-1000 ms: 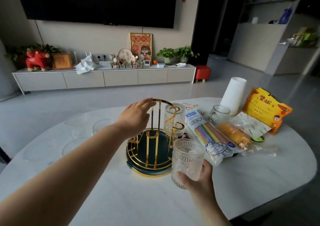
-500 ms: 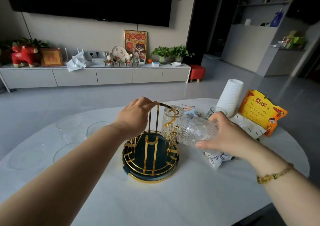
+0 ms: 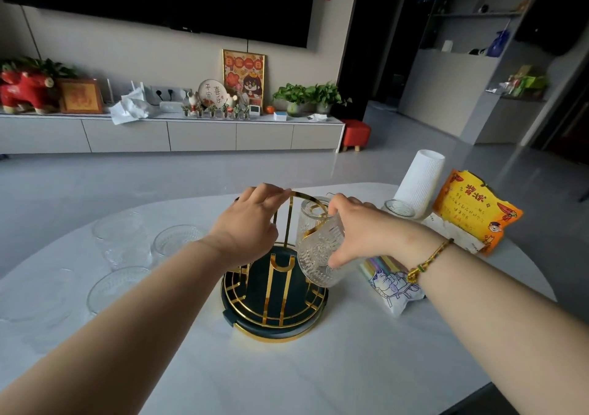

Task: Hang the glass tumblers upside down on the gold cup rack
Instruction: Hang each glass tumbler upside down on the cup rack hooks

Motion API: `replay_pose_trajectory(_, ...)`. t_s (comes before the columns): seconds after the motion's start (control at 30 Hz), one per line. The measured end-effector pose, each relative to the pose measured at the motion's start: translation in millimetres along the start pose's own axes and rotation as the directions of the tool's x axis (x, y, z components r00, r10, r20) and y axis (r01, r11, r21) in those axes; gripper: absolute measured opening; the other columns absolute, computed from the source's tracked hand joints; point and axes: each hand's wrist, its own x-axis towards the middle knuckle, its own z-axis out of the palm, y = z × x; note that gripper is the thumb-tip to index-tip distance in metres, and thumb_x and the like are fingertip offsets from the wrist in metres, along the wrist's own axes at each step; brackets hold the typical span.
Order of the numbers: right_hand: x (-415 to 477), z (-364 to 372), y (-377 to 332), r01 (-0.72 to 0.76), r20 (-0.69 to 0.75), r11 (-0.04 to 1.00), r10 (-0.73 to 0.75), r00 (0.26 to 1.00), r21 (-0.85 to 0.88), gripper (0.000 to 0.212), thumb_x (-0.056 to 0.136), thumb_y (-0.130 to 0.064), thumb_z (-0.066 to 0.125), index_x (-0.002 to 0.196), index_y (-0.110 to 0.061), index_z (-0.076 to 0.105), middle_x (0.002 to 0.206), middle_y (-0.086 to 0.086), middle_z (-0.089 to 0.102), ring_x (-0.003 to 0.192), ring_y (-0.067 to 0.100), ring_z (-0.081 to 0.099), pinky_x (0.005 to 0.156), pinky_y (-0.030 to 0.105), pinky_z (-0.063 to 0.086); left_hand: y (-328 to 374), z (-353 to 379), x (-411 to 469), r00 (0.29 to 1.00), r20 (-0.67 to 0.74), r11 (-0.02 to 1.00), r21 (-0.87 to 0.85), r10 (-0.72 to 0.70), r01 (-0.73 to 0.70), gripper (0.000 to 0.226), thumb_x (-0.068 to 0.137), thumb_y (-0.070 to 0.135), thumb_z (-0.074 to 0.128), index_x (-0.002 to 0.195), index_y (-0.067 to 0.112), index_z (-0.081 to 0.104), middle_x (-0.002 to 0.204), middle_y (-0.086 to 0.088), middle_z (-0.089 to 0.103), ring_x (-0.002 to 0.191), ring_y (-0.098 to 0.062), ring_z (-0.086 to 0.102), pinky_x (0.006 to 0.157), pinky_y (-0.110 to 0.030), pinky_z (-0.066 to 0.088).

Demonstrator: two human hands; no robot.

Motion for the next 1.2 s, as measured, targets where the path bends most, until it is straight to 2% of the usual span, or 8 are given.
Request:
replay_pose_trajectory(0.1, 2.8, 10.7, 0.1, -0.013, -0.009, 0.992, 0.015, 1.000, 0.127, 0.072, 0.057, -0.035, 0.078, 0.107, -0.023, 0.029, 0.082, -0.008, 0.038, 0.087, 0.017, 0.043, 0.064, 0.030, 0.039, -1.8, -0.6, 0.3, 1.000, -0.005, 0.995, 0.092, 0.031, -0.030, 0.056, 0.087, 0.018, 0.045, 0.136, 0.023, 0.020, 0.142, -0.004, 0.032, 0.131, -0.023, 0.023, 0.112, -0.036, 0.012)
replay_pose_trajectory(0.2, 3.0, 23.2, 5.0, -0.012, -0.045, 0.981, 0.021, 0.999, 0.192, 0.081, 0.055, -0.037, 0.080, 0.115, -0.022, 0.028, 0.108, 0.005, 0.047, 0.093, 0.016, 0.043, 0.075, 0.029, 0.042, -1.7, -0.3, 2.1, 0.999, -0.010, 0.994, 0.106, 0.033, -0.032, 0.056, 0.087, 0.024, 0.047, 0.136, 0.023, 0.020, 0.147, -0.002, 0.028, 0.135, -0.021, 0.017, 0.114, -0.037, 0.003)
replay_pose_trajectory(0.3, -1.2, 32.9, 8.8, -0.004, -0.120, 0.975, 0.031, 0.992, 0.221, 0.088, 0.053, -0.038, 0.081, 0.123, -0.020, 0.030, 0.128, 0.006, 0.045, 0.102, 0.014, 0.040, 0.082, 0.024, 0.035, -1.6, 2.2, 1.2, 0.999, -0.002, 0.996, 0.071, 0.045, -0.045, 0.058, 0.087, 0.023, 0.048, 0.137, 0.023, 0.018, 0.149, -0.001, 0.025, 0.136, -0.020, 0.019, 0.115, -0.036, 0.006)
replay_pose_trajectory(0.43, -7.6, 41.6, 8.6, 0.038, -0.178, 0.976, 0.001, 0.984, 0.213, 0.087, 0.059, -0.041, 0.078, 0.129, -0.021, 0.029, 0.137, 0.003, 0.040, 0.120, 0.018, 0.036, 0.085, 0.021, 0.026, -3.4, 4.5, -0.3, 0.999, -0.019, 0.998, 0.040, 0.043, -0.042, 0.060, 0.086, 0.019, 0.049, 0.137, 0.023, 0.018, 0.148, -0.001, 0.027, 0.135, -0.021, 0.021, 0.113, -0.034, 0.011)
replay_pose_trajectory(0.57, -10.3, 40.8, 5.2, 0.022, -0.168, 0.986, 0.006, 0.986, 0.167, 0.086, 0.065, -0.045, 0.073, 0.133, -0.021, 0.025, 0.143, 0.001, 0.034, 0.127, 0.019, 0.031, 0.096, 0.027, 0.031, -5.3, 6.2, -0.5, 0.999, -0.028, 0.999, 0.015, 0.042, -0.041, 0.060, 0.085, 0.013, 0.048, 0.137, 0.023, 0.019, 0.147, -0.001, 0.028, 0.134, -0.021, 0.022, 0.112, -0.034, 0.015)
replay_pose_trajectory(0.73, -9.2, 42.9, 4.2, 0.006, -0.177, 0.997, 0.008, 0.984, 0.076, 0.085, 0.068, -0.050, 0.067, 0.135, -0.020, 0.023, 0.145, 0.002, 0.031, 0.128, 0.021, 0.031, 0.101, 0.033, 0.031, -5.0, 8.9, -1.5, 0.999, -0.037, 0.999, 0.008, 0.033, -0.033, 0.062, 0.084, 0.012, 0.048, 0.137, 0.024, 0.017, 0.148, -0.001, 0.027, 0.135, -0.021, 0.021, 0.112, -0.036, 0.018)
replay_pose_trajectory(1.07, -9.5, 51.7, 11.1, 0.048, -0.225, 0.994, -0.026, 0.974, 0.093, 0.087, 0.069, -0.051, 0.065, 0.136, -0.023, 0.018, 0.148, 0.000, 0.026, 0.132, 0.020, 0.025, 0.106, 0.036, 0.024, -4.1, 6.6, -2.8, 0.999, -0.026, 0.999, 0.014, 0.037, -0.037, 0.061, 0.086, 0.012, 0.045, 0.137, 0.024, 0.015, 0.149, 0.000, 0.024, 0.136, -0.019, 0.019, 0.113, -0.034, 0.015)
replay_pose_trajectory(1.2, -14.5, 52.1, 13.8, 0.051, -0.261, 0.993, -0.021, 0.965, 0.107, 0.084, 0.071, -0.051, 0.063, 0.136, -0.024, 0.018, 0.148, -0.001, 0.025, 0.132, 0.018, 0.021, 0.106, 0.034, 0.023, -2.9, 3.4, -3.3, 1.000, 0.007, 1.000, 0.003, 0.021, -0.021, 0.057, 0.089, 0.021, 0.044, 0.137, 0.025, 0.013, 0.151, 0.001, 0.021, 0.137, -0.020, 0.017, 0.113, -0.035, 0.013)
